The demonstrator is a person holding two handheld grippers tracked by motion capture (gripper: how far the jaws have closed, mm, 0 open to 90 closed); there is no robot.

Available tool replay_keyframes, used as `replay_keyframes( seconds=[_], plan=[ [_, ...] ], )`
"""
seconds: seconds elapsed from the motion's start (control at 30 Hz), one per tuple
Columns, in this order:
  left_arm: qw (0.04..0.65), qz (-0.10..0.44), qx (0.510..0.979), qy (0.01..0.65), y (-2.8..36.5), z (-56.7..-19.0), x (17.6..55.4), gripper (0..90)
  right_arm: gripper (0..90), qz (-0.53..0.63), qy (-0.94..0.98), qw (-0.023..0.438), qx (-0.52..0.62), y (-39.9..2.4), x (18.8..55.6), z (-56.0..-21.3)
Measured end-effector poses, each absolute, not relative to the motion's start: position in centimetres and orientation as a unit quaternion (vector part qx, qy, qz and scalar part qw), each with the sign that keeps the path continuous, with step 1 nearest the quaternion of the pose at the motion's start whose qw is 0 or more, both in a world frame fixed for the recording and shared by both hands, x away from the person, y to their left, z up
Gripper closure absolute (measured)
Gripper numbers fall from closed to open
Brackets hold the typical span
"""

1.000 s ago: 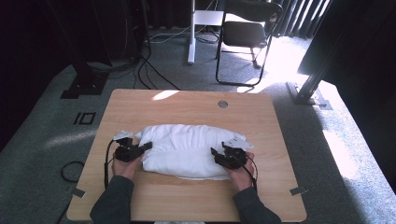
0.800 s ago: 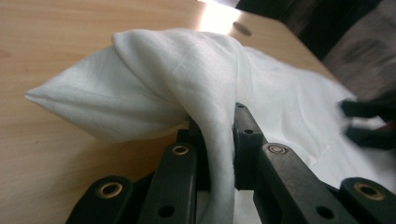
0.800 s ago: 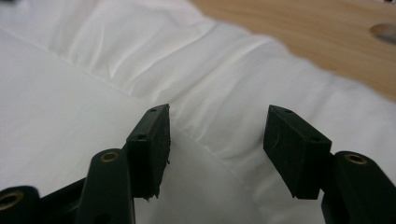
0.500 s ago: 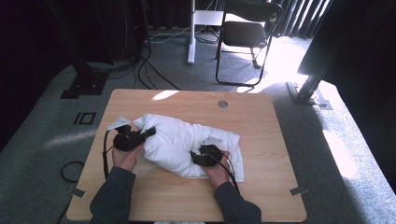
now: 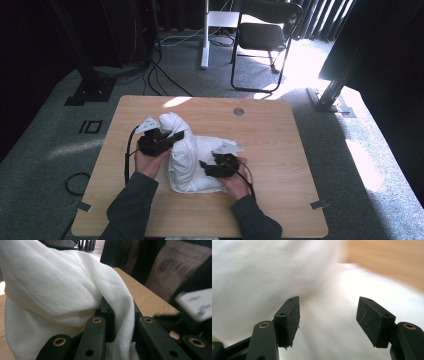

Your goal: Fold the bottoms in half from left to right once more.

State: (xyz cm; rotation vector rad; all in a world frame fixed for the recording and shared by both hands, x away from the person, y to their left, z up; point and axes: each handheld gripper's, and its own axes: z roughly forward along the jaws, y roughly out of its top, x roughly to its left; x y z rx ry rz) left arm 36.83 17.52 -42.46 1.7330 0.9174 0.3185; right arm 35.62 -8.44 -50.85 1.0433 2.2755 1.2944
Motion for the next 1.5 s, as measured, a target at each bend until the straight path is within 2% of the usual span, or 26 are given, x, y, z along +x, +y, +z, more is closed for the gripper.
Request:
replay_keyframes(
  seconds=[0.07, 0.17, 0.3, 0.47, 0.6, 0.7, 0.87, 0.93, 1.03, 1.37, 1.5],
  plan=[
    [0.543, 0.139, 0.734, 0.384, 17.3, -42.4, 36.7, 83.2, 34.1, 0.426, 0.795, 0.195, 0.384, -11.0, 35.4, -51.0],
    [0.545, 0.134, 0.735, 0.381, 16.8, -42.5, 36.9, 83.2, 32.1, 0.397, 0.805, 0.178, 0.404, -13.0, 35.7, -52.9],
    [0.541, 0.131, 0.743, 0.371, 15.4, -42.6, 37.1, 83.1, 34.2, 0.378, 0.811, 0.154, 0.419, -11.9, 36.4, -55.5],
    [0.53, 0.124, 0.756, 0.364, 14.1, -43.1, 37.3, 83.1, 36.8, 0.386, 0.811, 0.145, 0.415, -9.8, 36.6, -55.6],
    [0.519, 0.114, 0.767, 0.36, 12.9, -44.4, 37.6, 83.1, 34.5, 0.399, 0.822, 0.124, 0.386, -8.1, 36.6, -55.6],
    [0.515, 0.099, 0.775, 0.352, 11.9, -45.7, 37.7, 83.0, 29.0, 0.41, 0.827, 0.116, 0.367, -8.7, 36.1, -54.8],
    [0.496, 0.081, 0.793, 0.343, 10.1, -48.0, 37.9, 82.9, 29.1, 0.428, 0.808, 0.14, 0.381, -12.2, 35.8, -53.1],
    [0.475, 0.064, 0.814, 0.329, 8.4, -50.5, 38.0, 82.8, 29.8, 0.438, 0.776, 0.157, 0.426, -15.8, 36.6, -51.9],
    [0.465, 0.047, 0.818, 0.335, 7.7, -53.1, 38.6, 82.8, 29.8, 0.456, 0.755, 0.162, 0.442, -17.5, 37.0, -50.9],
    [0.461, 0.067, 0.822, 0.329, 7.4, -53.1, 37.9, 82.0, 28.8, 0.522, 0.734, 0.154, 0.406, -14.6, 37.7, -47.1],
    [0.465, 0.066, 0.819, 0.33, 7.6, -52.8, 37.8, 81.1, 30.9, 0.495, 0.752, 0.15, 0.408, -12.9, 38.7, -47.3]
  ],
)
